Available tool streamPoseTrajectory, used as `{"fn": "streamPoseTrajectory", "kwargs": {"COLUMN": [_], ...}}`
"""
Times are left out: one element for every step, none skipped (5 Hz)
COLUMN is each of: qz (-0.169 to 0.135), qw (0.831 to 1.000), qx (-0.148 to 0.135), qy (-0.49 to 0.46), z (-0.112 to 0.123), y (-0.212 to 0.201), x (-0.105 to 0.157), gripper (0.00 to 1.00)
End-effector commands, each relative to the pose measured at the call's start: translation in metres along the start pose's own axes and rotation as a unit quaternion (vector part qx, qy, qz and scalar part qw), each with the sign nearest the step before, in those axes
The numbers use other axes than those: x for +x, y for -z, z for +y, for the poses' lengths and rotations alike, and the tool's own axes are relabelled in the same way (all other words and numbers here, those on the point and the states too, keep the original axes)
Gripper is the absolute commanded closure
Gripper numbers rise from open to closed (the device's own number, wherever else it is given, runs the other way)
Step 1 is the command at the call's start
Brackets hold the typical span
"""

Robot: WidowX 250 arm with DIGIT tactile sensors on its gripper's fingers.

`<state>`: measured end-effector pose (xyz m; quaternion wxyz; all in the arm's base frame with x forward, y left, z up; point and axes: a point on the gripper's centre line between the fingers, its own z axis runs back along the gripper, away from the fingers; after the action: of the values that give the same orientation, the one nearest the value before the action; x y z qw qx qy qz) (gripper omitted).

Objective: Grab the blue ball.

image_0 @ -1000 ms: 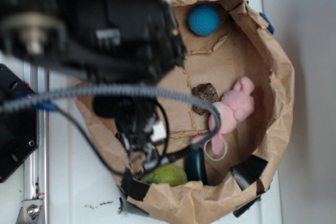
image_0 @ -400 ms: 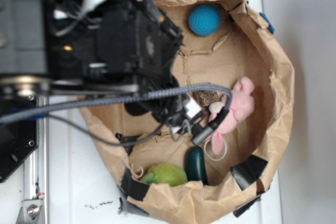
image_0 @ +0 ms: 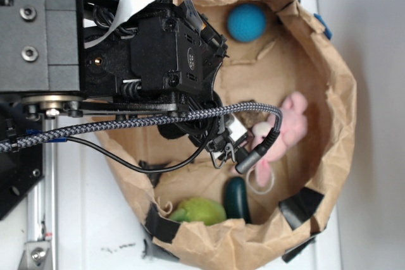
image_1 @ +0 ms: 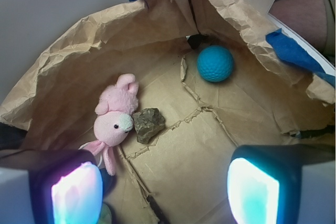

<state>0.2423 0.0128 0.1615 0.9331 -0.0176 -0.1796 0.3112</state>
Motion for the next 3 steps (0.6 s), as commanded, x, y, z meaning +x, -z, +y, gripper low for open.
{"fn": "streamPoseTrajectory", "kwargs": {"qz": [-0.014,-0.015,-0.014], "qw": [1.0,0.999,0.999], "qx": [-0.005,-0.005,0.005], "qy": [-0.012,-0.044,-0.045], "z": [0.005,0.008,0.011], "y": [-0.008,0.018,0.04], "x": [0.01,0.004,0.0], "gripper": [0.0,0.0,0.0]}}
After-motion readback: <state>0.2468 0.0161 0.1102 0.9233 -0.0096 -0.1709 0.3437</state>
